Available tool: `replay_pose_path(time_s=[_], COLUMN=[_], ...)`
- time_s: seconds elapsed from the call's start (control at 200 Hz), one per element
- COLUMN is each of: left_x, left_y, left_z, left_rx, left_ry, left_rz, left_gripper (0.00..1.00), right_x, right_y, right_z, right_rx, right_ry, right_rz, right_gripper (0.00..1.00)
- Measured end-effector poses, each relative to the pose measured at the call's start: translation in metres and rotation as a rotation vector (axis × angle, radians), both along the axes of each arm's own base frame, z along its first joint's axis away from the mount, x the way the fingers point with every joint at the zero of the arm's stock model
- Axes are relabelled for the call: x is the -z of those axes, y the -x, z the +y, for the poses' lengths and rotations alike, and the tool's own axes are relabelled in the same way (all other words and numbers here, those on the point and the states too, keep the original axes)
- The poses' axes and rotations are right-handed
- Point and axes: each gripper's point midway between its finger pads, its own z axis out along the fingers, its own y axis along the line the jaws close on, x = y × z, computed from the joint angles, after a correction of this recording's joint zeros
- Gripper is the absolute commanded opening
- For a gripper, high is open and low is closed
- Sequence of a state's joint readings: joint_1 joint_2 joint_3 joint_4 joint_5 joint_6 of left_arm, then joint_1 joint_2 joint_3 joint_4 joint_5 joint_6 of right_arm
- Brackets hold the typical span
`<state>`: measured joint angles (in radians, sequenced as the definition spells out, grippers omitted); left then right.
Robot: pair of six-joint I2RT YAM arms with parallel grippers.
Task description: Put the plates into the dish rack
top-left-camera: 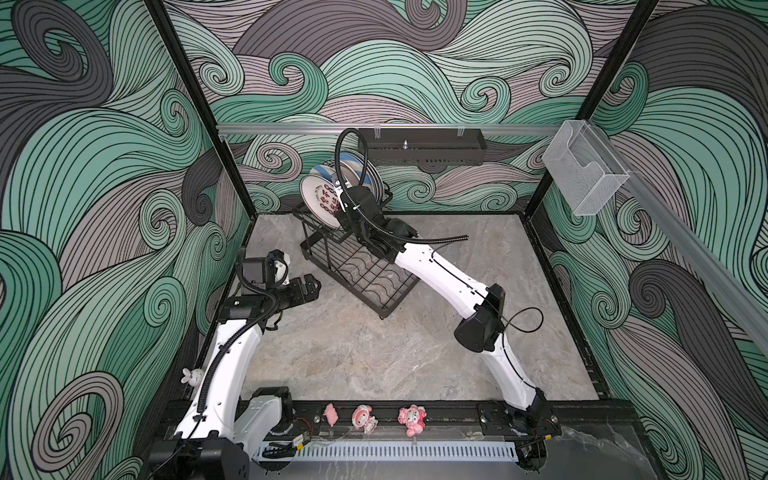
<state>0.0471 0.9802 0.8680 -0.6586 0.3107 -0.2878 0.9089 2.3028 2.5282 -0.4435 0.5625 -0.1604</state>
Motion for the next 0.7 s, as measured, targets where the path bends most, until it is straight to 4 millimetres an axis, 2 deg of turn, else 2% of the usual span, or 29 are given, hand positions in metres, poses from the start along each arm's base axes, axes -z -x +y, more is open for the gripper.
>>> replay_pose_path(time_s=[0.215, 0.31, 0.455, 0.57, 0.7], left_x=[0.000, 0.000, 0.000, 0.000, 0.000], left_y=[0.000, 0.000, 0.000, -0.001, -0.001], left_z=[0.002, 0.003, 0.003, 0.005, 0.006], left_rx=[-0.009, -0.011, -0.013, -0.017, -0.023], left_ry=[-0.001, -0.002, -0.003, -0.008, -0.016], left_rz=[0.000, 0.000, 0.000, 0.001, -0.003], left_gripper=[0.99, 0.99, 0.99, 0.98, 0.99], right_x=[0.006, 0.006, -0.007, -0.020, -0.027], right_y=[0.005, 0.011, 0.020, 0.026, 0.036], right_z=[0.001, 0.002, 0.000, -0.004, -0.019], right_rx=[-0.027, -0.057, -0.092, -0.110, -0.132], right_ry=[0.017, 0.014, -0.012, -0.025, -0.034], right_rz=[0.031, 0.050, 0.056, 0.051, 0.084], right_gripper=[0.53, 0.61, 0.66, 0.75, 0.79])
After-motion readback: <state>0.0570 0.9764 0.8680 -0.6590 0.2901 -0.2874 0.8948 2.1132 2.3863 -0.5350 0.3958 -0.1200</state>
